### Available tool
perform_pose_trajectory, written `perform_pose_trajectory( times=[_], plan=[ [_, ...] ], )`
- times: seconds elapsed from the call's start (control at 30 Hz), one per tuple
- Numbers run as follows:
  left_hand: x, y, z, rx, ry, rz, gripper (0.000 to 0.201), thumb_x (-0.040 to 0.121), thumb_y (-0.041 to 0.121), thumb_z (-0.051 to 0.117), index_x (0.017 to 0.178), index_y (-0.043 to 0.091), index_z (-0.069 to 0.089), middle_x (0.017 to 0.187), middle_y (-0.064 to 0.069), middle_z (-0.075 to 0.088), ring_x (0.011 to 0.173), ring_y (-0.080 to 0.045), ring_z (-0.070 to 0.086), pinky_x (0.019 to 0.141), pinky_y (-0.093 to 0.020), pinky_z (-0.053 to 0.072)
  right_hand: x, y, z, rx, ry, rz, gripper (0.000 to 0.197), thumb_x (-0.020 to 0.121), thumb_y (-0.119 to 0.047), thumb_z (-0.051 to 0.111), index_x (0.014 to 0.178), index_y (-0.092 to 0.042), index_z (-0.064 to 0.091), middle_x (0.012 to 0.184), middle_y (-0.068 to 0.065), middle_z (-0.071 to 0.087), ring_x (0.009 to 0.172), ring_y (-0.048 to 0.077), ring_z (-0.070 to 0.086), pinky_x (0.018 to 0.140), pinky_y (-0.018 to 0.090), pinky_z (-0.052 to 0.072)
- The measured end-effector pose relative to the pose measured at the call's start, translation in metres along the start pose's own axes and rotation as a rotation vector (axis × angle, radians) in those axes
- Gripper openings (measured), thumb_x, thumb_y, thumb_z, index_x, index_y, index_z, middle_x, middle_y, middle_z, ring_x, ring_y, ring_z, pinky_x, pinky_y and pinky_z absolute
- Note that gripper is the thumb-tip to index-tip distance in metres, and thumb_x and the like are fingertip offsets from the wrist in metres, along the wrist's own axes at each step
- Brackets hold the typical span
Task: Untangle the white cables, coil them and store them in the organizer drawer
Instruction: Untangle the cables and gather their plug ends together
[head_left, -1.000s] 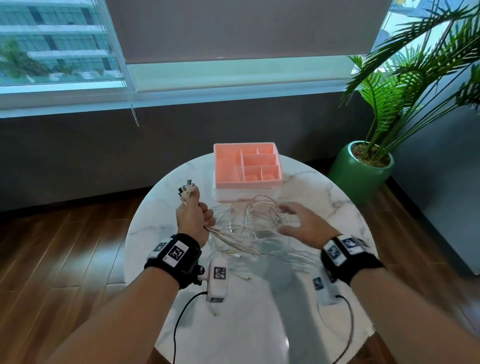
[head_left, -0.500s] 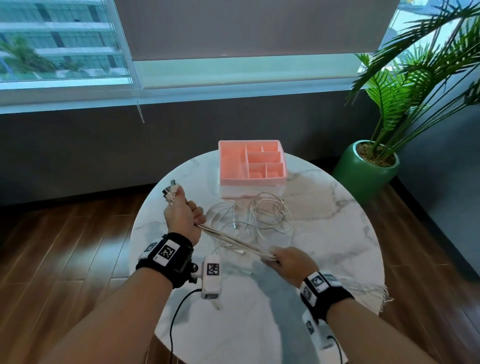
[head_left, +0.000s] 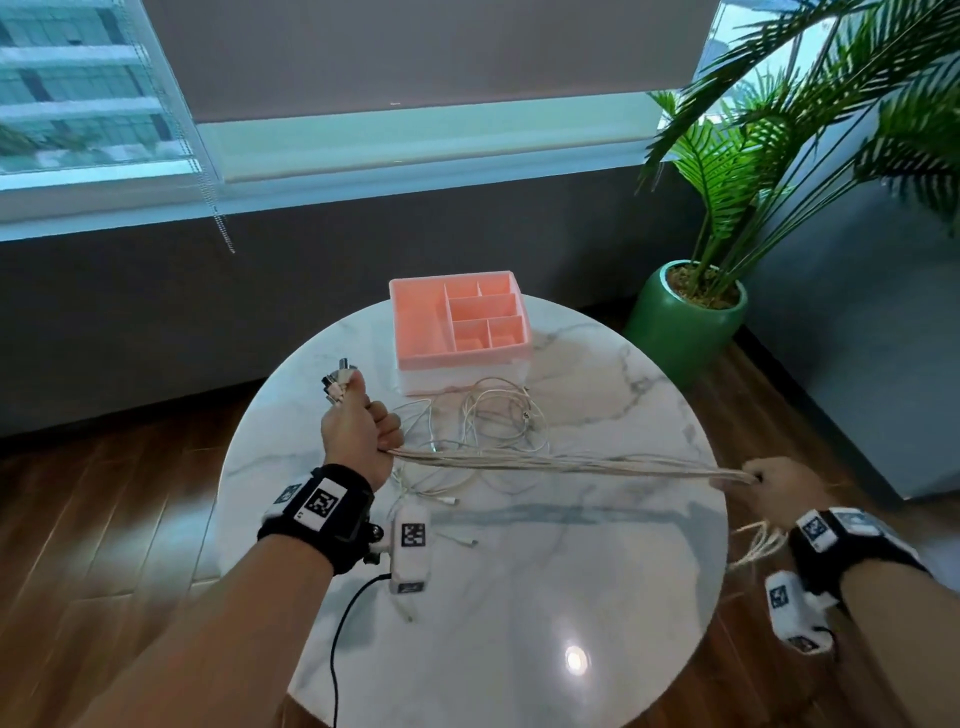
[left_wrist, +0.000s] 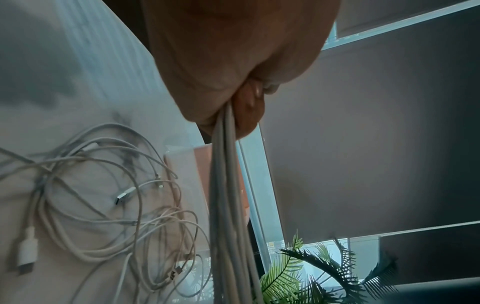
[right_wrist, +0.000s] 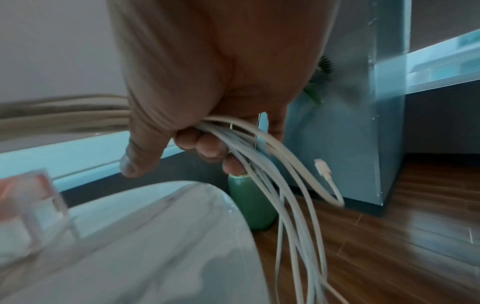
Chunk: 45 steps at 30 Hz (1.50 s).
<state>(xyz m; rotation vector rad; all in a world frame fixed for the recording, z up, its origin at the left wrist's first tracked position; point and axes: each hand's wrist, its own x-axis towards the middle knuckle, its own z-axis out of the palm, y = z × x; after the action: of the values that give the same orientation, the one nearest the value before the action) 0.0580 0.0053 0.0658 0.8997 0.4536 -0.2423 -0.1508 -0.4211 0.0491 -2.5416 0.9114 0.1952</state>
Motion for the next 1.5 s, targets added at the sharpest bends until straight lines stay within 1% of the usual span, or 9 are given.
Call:
perform_pose_trajectory(
  times=[0.23, 0.33, 0.5, 0.73, 0.9, 1.03, 1.13, 1.3, 1.5],
  plan=[
    [-0.004, -0.001, -0.021, 0.203, -0.183, -0.149, 0.043, 0.101, 0.040, 0.059, 0.070, 0.024, 0.034, 0.061, 0.004, 0.017, 0.045, -0.008, 0.017, 0.036, -0.020, 0.018, 0.026, -0.005, -0.023, -0.106, 0.282, 0.066, 0.040, 0.095, -0.031, 0.063, 0.060, -0.013, 0.055, 0.060, 0.006, 0.058, 0.060, 0.028, 0.056, 0.055, 0.029, 0.038],
    [0.001, 0.006, -0.038, 0.258, -0.113, -0.095, 0.043, 0.098, 0.038, 0.066, 0.070, 0.026, 0.035, 0.060, 0.004, 0.018, 0.043, -0.008, 0.018, 0.035, -0.019, 0.018, 0.026, -0.013, 0.006, -0.104, 0.157, 0.055, 0.034, 0.094, -0.021, 0.061, 0.062, -0.011, 0.056, 0.064, 0.010, 0.061, 0.063, 0.030, 0.058, 0.056, 0.031, 0.039],
    [0.004, 0.025, -0.068, 0.222, 0.059, 0.007, 0.039, 0.096, 0.038, 0.068, 0.073, 0.028, 0.038, 0.054, 0.007, 0.021, 0.039, -0.007, 0.019, 0.036, -0.017, 0.014, 0.014, -0.026, 0.070, -0.345, -0.058, 0.113, 0.038, 0.092, -0.047, 0.059, 0.069, -0.016, 0.058, 0.068, -0.002, 0.056, 0.075, 0.026, 0.053, 0.086, 0.036, 0.044],
    [-0.010, 0.024, -0.075, 0.421, 0.005, 0.067, 0.043, 0.099, 0.040, 0.063, 0.069, 0.028, 0.035, 0.052, 0.007, 0.023, 0.040, -0.008, 0.017, 0.039, -0.017, 0.013, 0.040, -0.038, 0.066, -0.264, 0.021, 0.111, 0.021, 0.095, -0.026, 0.058, 0.092, -0.011, 0.073, 0.100, 0.020, 0.071, 0.095, 0.040, 0.066, 0.079, 0.039, 0.051],
    [-0.010, 0.016, -0.066, 0.510, -0.072, 0.076, 0.046, 0.100, 0.042, 0.060, 0.066, 0.026, 0.034, 0.054, 0.005, 0.026, 0.041, -0.009, 0.018, 0.040, -0.016, 0.015, 0.054, -0.056, 0.059, -0.135, 0.148, 0.056, 0.034, 0.097, -0.031, 0.058, 0.085, -0.001, 0.069, 0.093, 0.027, 0.069, 0.088, 0.045, 0.065, 0.073, 0.041, 0.051],
    [-0.006, 0.019, -0.069, 0.563, -0.060, 0.090, 0.043, 0.100, 0.036, 0.062, 0.069, 0.026, 0.035, 0.054, 0.005, 0.028, 0.040, -0.009, 0.020, 0.042, -0.018, 0.015, 0.051, -0.062, 0.086, -0.267, -0.130, 0.066, 0.037, 0.088, -0.044, 0.066, 0.071, -0.011, 0.060, 0.080, 0.009, 0.066, 0.081, 0.031, 0.062, 0.076, 0.033, 0.050],
    [-0.004, 0.020, -0.072, 0.551, -0.039, 0.083, 0.040, 0.101, 0.035, 0.061, 0.071, 0.026, 0.035, 0.054, 0.006, 0.027, 0.040, -0.009, 0.021, 0.042, -0.019, 0.015, 0.052, -0.076, 0.099, -0.399, -0.302, 0.021, 0.031, 0.083, -0.046, 0.067, 0.076, -0.017, 0.060, 0.096, 0.007, 0.071, 0.093, 0.028, 0.066, 0.080, 0.028, 0.048],
    [0.002, 0.022, -0.070, 0.473, 0.005, 0.076, 0.039, 0.101, 0.036, 0.060, 0.073, 0.026, 0.036, 0.051, 0.008, 0.027, 0.039, -0.008, 0.020, 0.039, -0.017, 0.017, 0.061, -0.146, 0.084, -0.632, -0.367, -0.085, 0.067, 0.041, -0.076, 0.075, 0.077, -0.023, 0.053, 0.083, -0.004, 0.062, 0.085, 0.023, 0.064, 0.085, 0.038, 0.051],
    [0.006, 0.026, -0.066, 0.447, -0.039, 0.044, 0.043, 0.101, 0.039, 0.059, 0.071, 0.026, 0.032, 0.051, 0.007, 0.026, 0.040, -0.008, 0.018, 0.039, -0.017, 0.016, 0.045, -0.280, 0.075, -0.257, -0.342, -0.520, 0.032, 0.093, -0.038, 0.058, 0.076, -0.012, 0.062, 0.073, -0.001, 0.064, 0.064, 0.016, 0.059, 0.063, 0.031, 0.046]
  ],
)
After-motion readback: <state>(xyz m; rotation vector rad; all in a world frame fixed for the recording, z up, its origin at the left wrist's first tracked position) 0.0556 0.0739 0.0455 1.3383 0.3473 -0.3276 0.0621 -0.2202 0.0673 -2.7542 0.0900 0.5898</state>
